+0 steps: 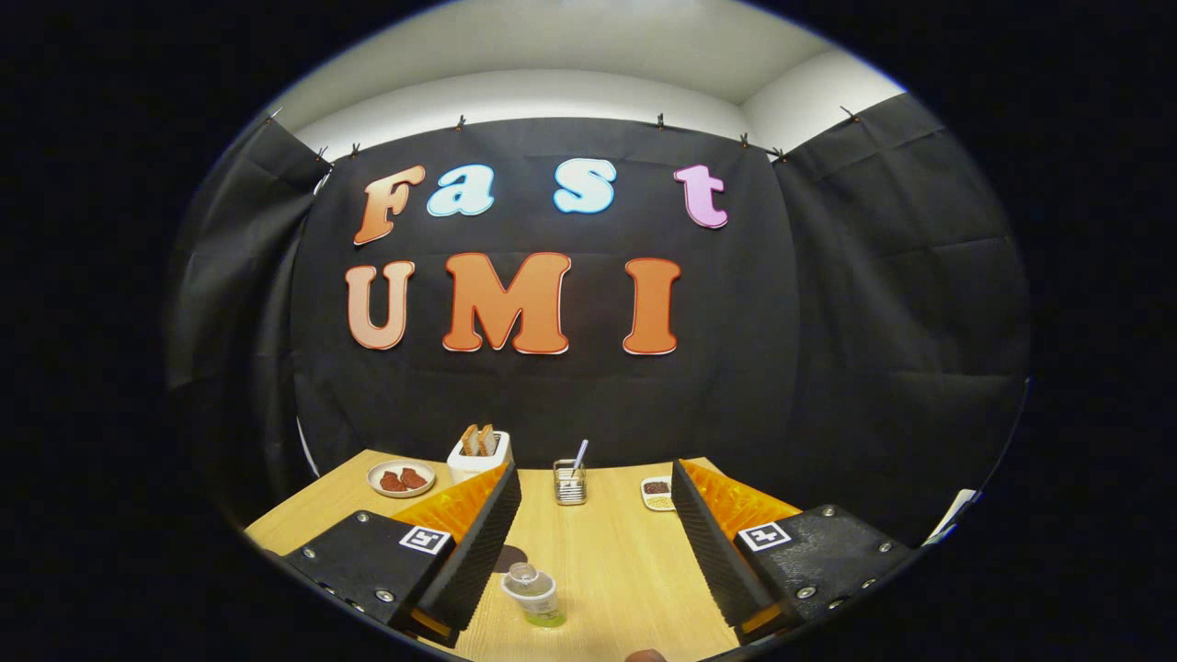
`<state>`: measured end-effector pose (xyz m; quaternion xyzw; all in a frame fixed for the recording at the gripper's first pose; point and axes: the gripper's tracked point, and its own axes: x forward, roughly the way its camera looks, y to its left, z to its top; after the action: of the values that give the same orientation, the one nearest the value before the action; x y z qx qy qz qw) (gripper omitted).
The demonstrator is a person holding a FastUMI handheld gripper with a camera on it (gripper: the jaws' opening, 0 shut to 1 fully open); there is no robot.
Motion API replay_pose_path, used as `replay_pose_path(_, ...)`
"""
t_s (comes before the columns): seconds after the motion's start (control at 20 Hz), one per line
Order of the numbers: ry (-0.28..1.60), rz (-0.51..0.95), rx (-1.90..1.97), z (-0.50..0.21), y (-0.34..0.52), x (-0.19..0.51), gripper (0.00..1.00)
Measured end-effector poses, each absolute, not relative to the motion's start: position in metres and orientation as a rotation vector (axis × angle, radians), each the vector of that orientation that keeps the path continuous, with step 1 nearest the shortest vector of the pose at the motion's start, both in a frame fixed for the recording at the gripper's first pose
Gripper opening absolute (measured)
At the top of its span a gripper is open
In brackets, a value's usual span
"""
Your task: Take the bottle from table, then pour the juice into the cup, finally place the bottle on the coaster
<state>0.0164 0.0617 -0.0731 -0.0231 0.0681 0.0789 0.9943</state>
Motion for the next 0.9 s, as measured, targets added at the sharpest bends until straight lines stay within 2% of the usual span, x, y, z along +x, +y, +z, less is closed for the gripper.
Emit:
replay_pose_path(0.55, 0.305, 0.277, -0.114, -0.172, 0.11, 0.008, 0.98)
replay_pose_path(0.9, 0.457, 0.281, -0.126, -0.246, 0.113, 0.002, 0.98)
